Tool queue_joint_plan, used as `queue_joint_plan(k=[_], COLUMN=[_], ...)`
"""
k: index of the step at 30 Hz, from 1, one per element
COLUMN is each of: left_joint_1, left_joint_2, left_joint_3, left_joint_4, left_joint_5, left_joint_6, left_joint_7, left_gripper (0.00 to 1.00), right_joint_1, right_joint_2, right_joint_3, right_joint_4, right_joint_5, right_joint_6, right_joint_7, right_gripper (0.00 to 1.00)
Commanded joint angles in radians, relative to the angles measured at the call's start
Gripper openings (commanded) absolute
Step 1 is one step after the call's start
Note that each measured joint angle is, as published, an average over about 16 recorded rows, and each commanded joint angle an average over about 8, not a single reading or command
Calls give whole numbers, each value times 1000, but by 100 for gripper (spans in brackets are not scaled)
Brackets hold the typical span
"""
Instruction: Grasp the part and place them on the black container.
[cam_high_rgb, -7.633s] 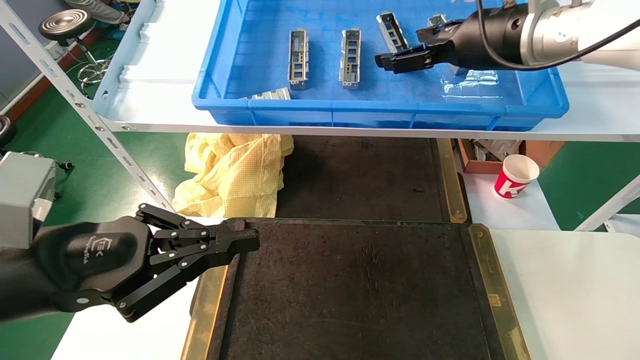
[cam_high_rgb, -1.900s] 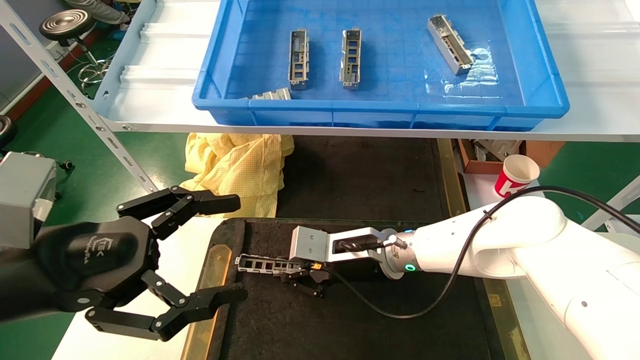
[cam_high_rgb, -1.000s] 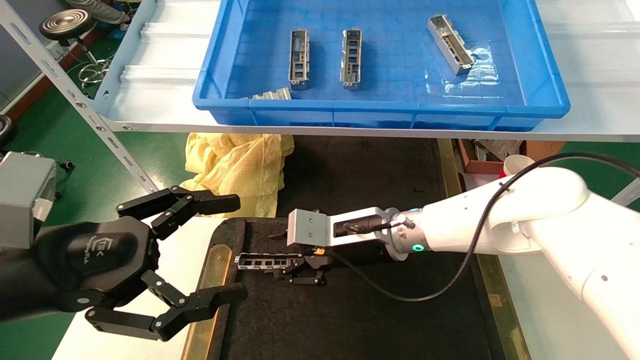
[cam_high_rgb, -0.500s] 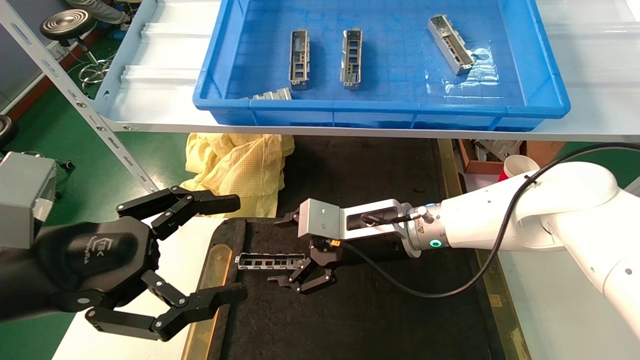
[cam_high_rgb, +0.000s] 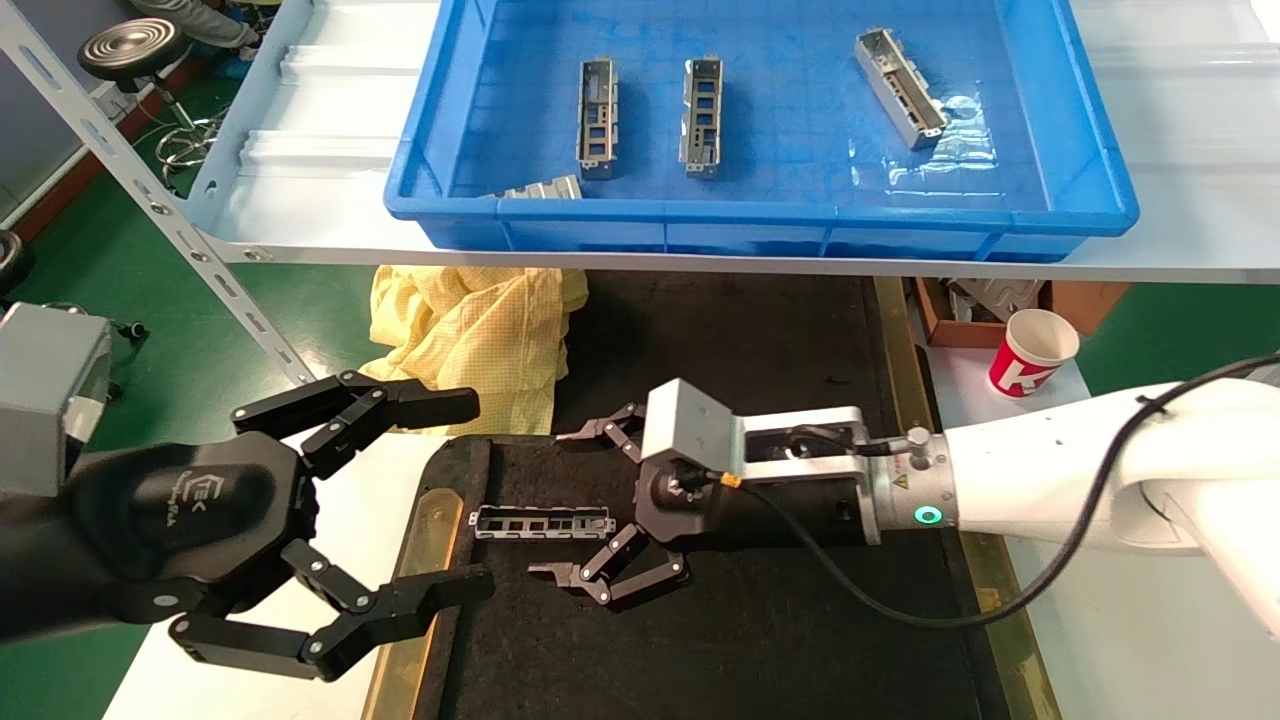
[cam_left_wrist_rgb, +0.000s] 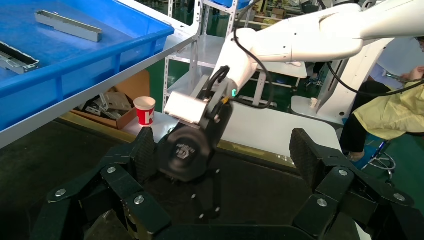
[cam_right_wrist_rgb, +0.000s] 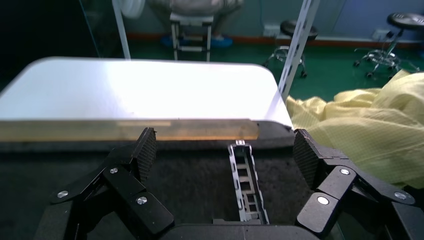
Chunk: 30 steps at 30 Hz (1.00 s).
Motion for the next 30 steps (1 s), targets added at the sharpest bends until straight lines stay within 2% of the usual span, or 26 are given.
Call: queue_joint_plan(k=[1,30], left_joint_1=[0,0], left_joint_2=[0,0], left_joint_3=[0,0], left_joint_4=[0,0], left_joint_5=[0,0], left_joint_6=[0,0], left_joint_7=[0,0], left_gripper=[100,100], right_joint_1=[-19,-303], right_joint_2=[23,360], right_joint_3=[33,509], right_joint_4=[31,477], right_joint_5=[1,19], right_joint_6=[-9,-137], right_joint_7=[21,320], right_gripper=[100,100])
